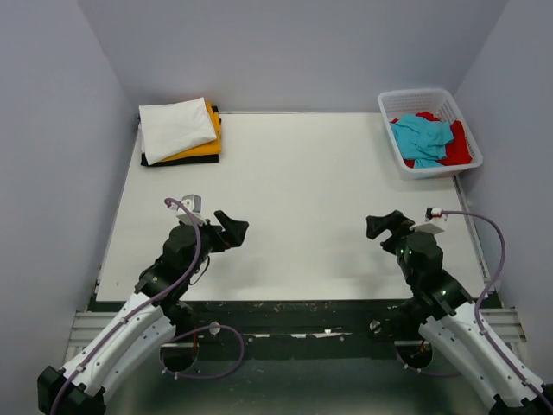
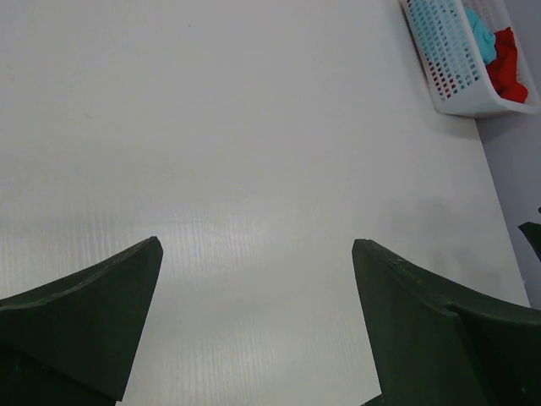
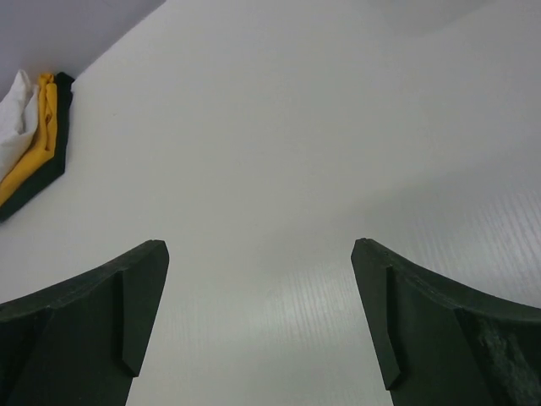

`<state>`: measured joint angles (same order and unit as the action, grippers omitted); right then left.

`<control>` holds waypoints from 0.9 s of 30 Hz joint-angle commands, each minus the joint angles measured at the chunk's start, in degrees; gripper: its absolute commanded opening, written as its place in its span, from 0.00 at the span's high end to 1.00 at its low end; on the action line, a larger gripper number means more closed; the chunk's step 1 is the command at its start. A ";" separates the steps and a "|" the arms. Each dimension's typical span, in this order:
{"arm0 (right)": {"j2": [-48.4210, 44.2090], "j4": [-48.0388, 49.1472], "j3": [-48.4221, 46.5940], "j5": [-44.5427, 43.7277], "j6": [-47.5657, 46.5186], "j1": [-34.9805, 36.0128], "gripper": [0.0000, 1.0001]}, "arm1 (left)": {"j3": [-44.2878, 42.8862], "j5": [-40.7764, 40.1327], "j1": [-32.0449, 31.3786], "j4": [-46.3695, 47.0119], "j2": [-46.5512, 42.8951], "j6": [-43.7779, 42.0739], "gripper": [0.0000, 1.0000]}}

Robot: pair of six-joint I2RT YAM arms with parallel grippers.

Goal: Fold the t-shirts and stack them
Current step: Grab crumpled tshirt from bin with the right arm

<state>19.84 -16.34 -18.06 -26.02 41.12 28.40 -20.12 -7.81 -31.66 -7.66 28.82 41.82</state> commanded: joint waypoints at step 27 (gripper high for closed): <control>104.68 -14.11 -102.25 0.80 -17.43 -34.45 0.00 | -2.52 -5.09 -0.24 0.46 8.41 -1.38 0.01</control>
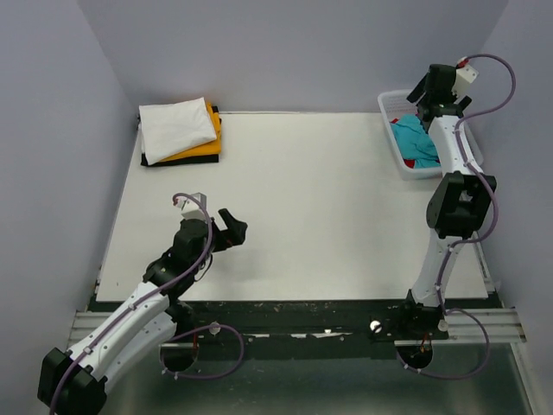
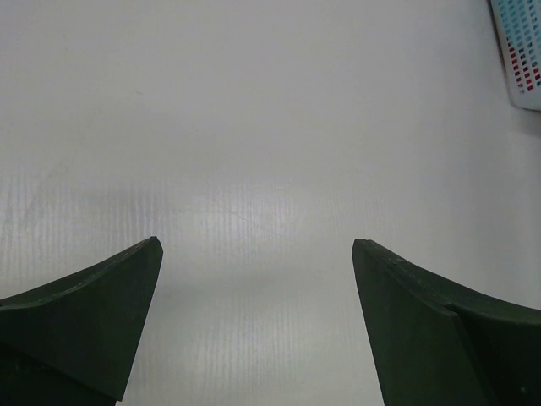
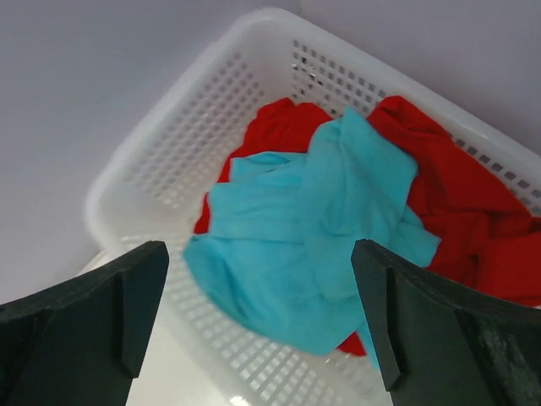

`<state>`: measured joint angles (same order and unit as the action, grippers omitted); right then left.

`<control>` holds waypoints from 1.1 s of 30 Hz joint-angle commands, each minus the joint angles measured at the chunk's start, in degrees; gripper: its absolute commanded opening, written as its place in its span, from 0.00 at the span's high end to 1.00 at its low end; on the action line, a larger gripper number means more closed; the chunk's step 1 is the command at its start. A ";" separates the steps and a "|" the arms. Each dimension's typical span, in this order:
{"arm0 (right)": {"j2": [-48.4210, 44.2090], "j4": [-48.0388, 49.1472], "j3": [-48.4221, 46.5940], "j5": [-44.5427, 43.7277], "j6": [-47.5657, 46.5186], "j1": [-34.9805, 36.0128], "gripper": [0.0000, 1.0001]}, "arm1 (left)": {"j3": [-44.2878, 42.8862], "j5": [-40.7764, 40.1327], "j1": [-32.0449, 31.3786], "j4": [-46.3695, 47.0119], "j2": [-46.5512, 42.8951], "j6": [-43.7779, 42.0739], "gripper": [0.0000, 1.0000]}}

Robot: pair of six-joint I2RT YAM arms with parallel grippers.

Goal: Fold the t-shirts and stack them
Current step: Grab crumpled tshirt from bin with the right arm

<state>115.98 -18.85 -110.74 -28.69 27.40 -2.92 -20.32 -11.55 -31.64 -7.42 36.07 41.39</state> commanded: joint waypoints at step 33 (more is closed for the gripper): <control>-7.66 1.40 3.93 18.78 -7.19 -4.36 0.99 | -3.75 -1.09 -0.27 -0.93 3.05 -0.17 0.01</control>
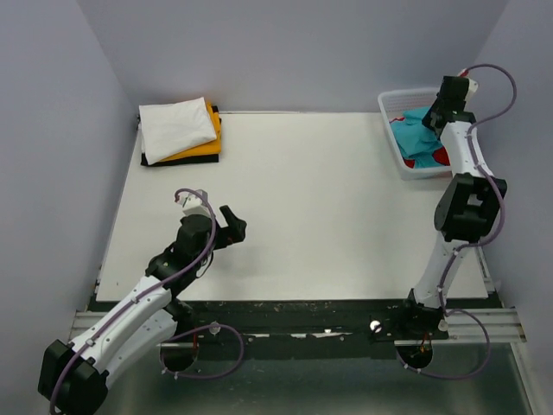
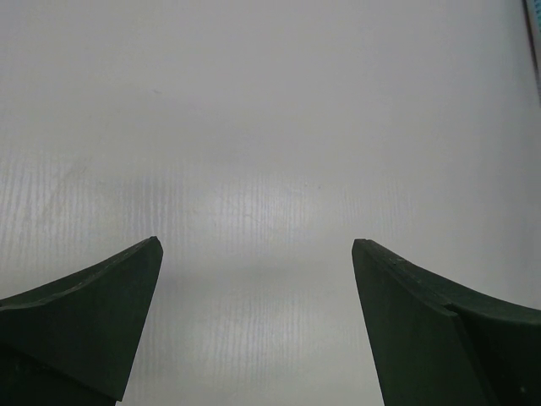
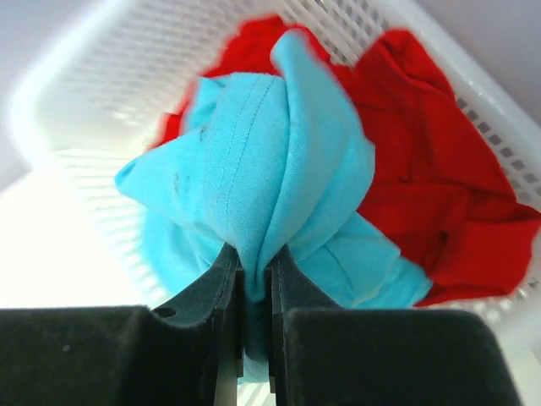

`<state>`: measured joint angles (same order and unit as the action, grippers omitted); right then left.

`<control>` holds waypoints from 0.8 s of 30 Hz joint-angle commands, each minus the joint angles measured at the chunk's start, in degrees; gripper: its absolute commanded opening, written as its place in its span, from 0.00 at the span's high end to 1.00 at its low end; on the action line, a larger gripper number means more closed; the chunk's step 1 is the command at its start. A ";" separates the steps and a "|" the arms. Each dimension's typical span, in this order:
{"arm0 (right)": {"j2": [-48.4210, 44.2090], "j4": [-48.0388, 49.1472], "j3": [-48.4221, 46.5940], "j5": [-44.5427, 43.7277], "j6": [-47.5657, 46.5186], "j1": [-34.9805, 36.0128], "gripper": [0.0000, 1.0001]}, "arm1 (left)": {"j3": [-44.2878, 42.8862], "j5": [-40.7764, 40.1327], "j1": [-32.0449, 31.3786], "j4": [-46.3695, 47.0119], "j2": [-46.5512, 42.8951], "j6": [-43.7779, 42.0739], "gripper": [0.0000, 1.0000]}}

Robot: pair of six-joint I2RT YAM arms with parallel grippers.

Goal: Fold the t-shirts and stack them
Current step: Grab crumpled tshirt from bin with the right arm, then move the tshirt to the center of the board

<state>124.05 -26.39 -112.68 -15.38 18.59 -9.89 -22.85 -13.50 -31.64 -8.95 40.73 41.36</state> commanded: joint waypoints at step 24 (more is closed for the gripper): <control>-32.69 20.64 -3.23 60.52 20.03 28.62 0.99 | 0.53 -0.15 -0.27 -9.84 -20.34 7.32 0.01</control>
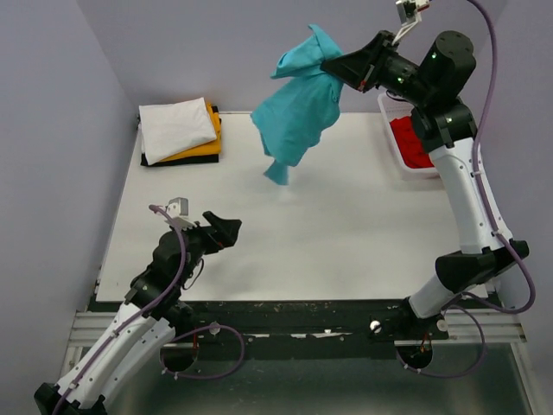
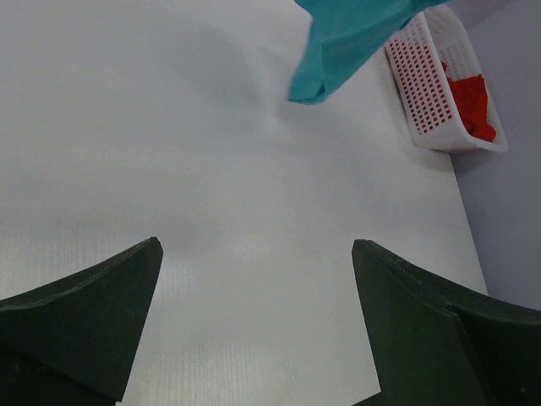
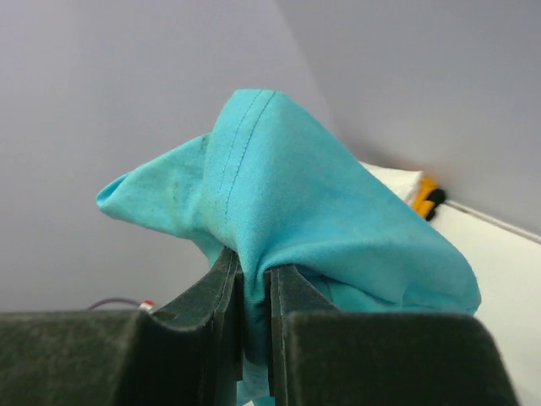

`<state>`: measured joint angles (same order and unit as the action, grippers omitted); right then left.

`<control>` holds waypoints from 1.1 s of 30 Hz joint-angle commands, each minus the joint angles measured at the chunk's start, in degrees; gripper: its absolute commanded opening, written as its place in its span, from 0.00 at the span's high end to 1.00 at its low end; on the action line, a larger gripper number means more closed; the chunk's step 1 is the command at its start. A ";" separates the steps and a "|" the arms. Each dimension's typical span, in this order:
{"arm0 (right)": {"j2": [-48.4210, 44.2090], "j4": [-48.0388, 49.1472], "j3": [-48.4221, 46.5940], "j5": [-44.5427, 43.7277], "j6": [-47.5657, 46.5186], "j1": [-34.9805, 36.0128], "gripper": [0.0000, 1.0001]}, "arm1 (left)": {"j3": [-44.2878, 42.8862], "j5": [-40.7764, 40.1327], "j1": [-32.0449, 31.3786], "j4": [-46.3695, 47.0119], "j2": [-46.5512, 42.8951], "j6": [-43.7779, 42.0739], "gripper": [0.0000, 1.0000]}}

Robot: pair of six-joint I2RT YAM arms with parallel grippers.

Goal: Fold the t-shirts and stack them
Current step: Move the tshirt to the center of the board

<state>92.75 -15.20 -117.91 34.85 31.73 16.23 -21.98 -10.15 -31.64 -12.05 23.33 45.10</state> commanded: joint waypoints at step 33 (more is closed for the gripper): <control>-31.42 -5.20 74.28 -47.64 4.12 1.86 0.00 | 2.69 1.92 -0.27 -7.37 19.72 10.75 0.02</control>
<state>64.71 -23.46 -48.60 -20.53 36.12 17.93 -17.80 -9.56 -31.64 -27.18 35.48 56.86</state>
